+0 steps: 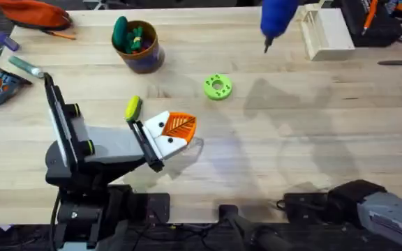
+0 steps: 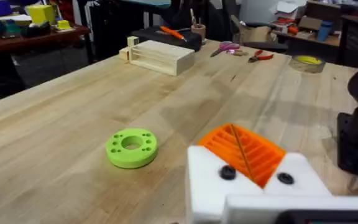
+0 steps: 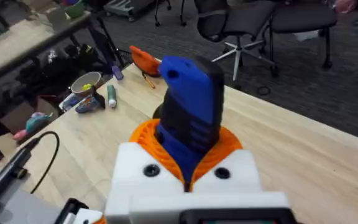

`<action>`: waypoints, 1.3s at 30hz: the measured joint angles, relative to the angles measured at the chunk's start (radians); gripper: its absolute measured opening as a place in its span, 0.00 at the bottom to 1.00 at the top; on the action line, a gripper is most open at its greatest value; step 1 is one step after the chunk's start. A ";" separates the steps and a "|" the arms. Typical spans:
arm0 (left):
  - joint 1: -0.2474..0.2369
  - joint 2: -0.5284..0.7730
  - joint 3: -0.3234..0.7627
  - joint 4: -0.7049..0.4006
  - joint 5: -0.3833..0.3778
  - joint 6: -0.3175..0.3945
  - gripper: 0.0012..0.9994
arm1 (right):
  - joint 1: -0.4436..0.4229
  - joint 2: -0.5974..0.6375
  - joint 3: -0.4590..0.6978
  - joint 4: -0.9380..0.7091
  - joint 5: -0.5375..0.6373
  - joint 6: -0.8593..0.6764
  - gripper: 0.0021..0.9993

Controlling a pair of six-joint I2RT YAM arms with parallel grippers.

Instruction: Pick up the gripper from the table and insert it into the empty holder that is missing its gripper. Then pick up a screw, insert it into the mounting hole, and use the screwdriver to tighten it. Finally, clean up the table by picking up the vegetable and placing it into the bucket.

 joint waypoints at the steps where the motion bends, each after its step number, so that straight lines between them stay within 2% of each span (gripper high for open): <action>1: 0.000 0.000 0.000 0.000 0.000 0.000 0.00 | 0.000 -0.014 -0.036 0.025 -0.001 0.000 0.02; 4: 0.000 0.000 0.000 0.000 0.000 0.000 0.00 | 0.000 -0.065 -0.153 0.142 -0.009 0.005 0.02; 10: 0.000 0.000 0.000 0.000 0.000 0.000 0.00 | 0.000 -0.169 -0.421 0.532 -0.028 0.061 0.02; 15: 0.000 0.000 0.000 0.000 0.000 0.000 0.00 | 0.000 -0.145 -0.558 0.809 -0.138 0.088 0.02; 23: 0.000 0.000 0.000 0.000 0.000 0.000 0.00 | 0.000 0.062 -0.576 1.098 -0.436 0.087 0.02; 28: 0.000 0.000 0.000 0.000 0.000 0.000 0.00 | 0.018 0.172 -0.576 1.199 -0.536 0.095 0.02; 35: 0.000 0.000 0.000 0.000 0.000 0.000 0.00 | 0.082 0.210 -0.569 1.247 -0.666 0.103 0.02; 39: 0.000 0.000 0.000 0.000 0.000 0.000 0.00 | 0.093 0.210 -0.528 1.250 -0.745 0.107 0.02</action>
